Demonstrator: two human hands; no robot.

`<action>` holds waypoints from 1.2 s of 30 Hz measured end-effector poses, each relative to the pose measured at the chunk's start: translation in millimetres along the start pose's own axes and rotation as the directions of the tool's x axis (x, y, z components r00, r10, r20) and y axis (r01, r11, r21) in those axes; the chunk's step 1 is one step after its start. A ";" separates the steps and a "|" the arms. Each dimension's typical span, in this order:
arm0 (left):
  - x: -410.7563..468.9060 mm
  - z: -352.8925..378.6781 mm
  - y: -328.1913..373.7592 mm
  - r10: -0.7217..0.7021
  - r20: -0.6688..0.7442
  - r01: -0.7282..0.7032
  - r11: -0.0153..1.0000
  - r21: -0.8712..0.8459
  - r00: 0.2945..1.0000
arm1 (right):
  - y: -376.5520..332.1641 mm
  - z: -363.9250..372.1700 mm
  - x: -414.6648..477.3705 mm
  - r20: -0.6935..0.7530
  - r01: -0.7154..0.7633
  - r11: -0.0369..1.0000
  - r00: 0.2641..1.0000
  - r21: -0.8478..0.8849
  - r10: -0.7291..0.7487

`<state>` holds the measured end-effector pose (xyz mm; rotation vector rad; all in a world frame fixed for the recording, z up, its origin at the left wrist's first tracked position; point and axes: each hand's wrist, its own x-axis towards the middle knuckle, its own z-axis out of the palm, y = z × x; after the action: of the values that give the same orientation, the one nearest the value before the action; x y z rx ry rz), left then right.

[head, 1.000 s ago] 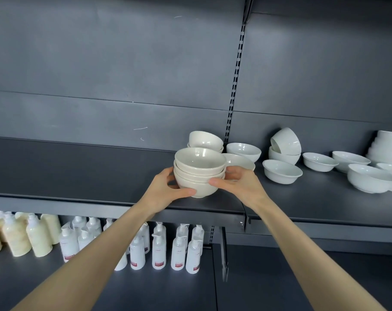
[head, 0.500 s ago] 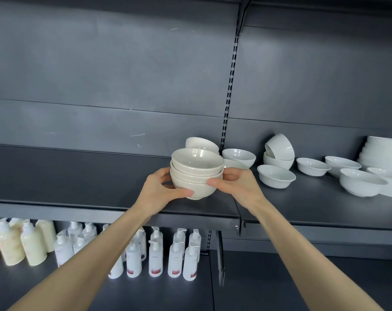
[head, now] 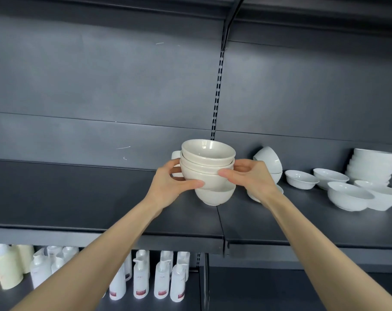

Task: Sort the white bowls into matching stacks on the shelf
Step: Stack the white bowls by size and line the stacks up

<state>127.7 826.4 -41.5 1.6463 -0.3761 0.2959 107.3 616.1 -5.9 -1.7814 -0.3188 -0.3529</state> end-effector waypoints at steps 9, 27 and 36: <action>30.0 48.8 -17.8 -0.041 -0.067 0.042 0.999 0.004 0.997 | 28.6 -44.4 33.5 0.068 -0.016 1.000 0.998 0.018 0.014; 18.2 78.3 -37.9 -0.075 -0.199 0.105 0.984 0.147 0.977 | 85.3 -57.5 68.2 0.253 -0.083 0.995 0.965 0.054 0.067; 19.8 71.0 -48.3 -0.131 -0.161 0.140 0.989 0.046 0.978 | 91.0 -53.8 71.1 0.250 -0.088 0.996 0.965 0.001 0.085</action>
<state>163.6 758.8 -85.1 1.6833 -0.1355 0.3343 204.8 544.7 -46.2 -1.8236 -0.4178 -0.0628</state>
